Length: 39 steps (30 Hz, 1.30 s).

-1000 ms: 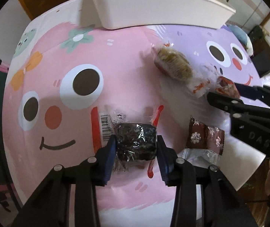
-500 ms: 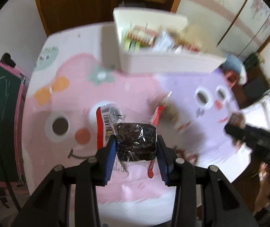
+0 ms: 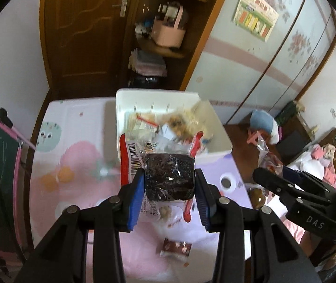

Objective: Organize snacks
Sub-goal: 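Carry both snacks into the white basket and open both tools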

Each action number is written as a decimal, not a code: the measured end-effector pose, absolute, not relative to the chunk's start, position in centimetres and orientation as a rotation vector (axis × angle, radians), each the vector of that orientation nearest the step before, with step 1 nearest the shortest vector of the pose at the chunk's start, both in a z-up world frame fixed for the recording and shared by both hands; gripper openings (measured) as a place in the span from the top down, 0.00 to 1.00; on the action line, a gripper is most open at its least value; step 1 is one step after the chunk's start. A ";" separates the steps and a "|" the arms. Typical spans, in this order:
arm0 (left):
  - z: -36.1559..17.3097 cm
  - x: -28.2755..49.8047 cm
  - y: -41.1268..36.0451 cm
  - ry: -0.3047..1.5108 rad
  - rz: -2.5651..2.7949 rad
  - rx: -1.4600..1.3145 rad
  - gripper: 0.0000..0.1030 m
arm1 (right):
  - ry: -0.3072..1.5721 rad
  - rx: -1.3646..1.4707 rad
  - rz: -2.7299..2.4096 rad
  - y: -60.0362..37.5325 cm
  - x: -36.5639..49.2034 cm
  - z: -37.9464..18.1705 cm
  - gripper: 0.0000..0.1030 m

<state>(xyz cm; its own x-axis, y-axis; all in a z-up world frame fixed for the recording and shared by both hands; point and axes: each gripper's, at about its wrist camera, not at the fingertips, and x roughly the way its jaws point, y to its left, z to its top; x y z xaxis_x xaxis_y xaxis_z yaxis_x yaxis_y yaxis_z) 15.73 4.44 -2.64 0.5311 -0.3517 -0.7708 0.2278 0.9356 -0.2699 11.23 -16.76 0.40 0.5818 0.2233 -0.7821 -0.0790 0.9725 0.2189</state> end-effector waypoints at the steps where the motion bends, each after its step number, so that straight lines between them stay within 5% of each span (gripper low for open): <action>1: -2.3 16.3 4.3 0.944 -0.344 -0.140 0.62 | 0.919 0.159 0.179 -16.9 11.7 1.1 0.47; 13: -1.3 26.8 0.2 0.902 -0.238 -0.032 0.62 | 0.792 0.073 0.189 -17.4 22.1 4.5 0.47; 27: -6.6 35.8 -3.0 1.008 -0.155 0.039 0.60 | 0.891 0.035 0.137 -18.0 30.9 -0.3 0.44; 34: -7.9 36.9 -2.2 1.013 -0.068 0.058 0.22 | 1.008 0.044 0.143 -17.7 32.8 -3.3 0.37; 39: -7.6 36.4 -0.9 1.009 -0.055 0.016 0.17 | 0.985 0.051 0.149 -17.7 32.4 -2.8 0.25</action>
